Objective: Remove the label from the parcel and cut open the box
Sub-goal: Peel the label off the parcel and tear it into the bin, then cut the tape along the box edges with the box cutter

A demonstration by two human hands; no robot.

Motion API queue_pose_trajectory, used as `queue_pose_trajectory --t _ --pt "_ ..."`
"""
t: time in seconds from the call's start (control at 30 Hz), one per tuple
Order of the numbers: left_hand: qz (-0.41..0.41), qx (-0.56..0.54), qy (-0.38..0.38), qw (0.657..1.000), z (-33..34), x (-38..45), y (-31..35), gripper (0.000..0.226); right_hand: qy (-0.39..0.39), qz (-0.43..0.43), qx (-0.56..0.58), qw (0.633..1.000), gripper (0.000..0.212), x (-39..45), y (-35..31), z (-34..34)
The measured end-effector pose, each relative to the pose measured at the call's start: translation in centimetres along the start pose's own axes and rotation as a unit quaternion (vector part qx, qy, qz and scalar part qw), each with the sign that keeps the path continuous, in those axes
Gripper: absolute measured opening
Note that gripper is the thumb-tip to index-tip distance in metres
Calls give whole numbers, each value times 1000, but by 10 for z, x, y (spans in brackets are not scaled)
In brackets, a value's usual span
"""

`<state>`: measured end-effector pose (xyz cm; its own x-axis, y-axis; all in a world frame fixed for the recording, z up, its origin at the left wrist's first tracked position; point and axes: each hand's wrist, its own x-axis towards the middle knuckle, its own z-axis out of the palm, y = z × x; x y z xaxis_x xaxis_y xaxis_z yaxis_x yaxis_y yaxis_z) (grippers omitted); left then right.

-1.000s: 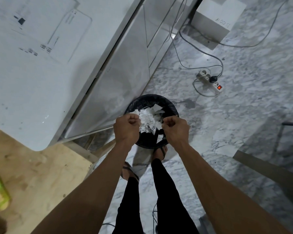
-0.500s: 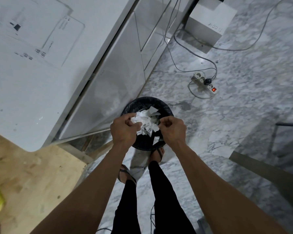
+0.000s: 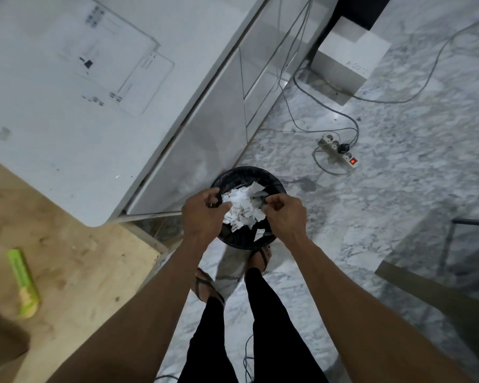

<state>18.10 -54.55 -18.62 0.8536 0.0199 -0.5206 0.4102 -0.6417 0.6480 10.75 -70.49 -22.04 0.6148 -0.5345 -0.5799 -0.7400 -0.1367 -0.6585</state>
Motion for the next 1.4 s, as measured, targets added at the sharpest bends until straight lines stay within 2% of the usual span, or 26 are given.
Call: queue_pose_trajectory --t 0.27,0.43,0.57,0.67,0.93,1.1,1.23,1.4 --pt "22 -48 -11 999 -62 -57 33 32 -19 -56 3 998 19 -48 -47 -24" --pt "38 -63 -3 997 -111 -100 17 24 -14 -89 14 996 19 -97 -76 -21" --pt "51 -75 18 996 -153 -137 -24 14 -60 -91 19 994 20 -143 -88 -4" --pt "50 -82 55 994 -195 -173 -69 17 -107 -144 -20 984 19 -192 -102 22" --pt "14 -100 158 982 -282 -275 -205 25 -226 -305 -95 920 25 -333 -108 113" --pt "-34 -92 195 976 -309 -327 -274 29 -298 -305 -133 895 21 -388 -93 165" --pt "-68 -77 234 967 -326 -337 -303 30 -304 -298 -165 890 22 -404 -89 198" --pt "-42 -36 259 964 -344 -318 -309 42 -268 -313 -215 885 26 -396 -107 228"
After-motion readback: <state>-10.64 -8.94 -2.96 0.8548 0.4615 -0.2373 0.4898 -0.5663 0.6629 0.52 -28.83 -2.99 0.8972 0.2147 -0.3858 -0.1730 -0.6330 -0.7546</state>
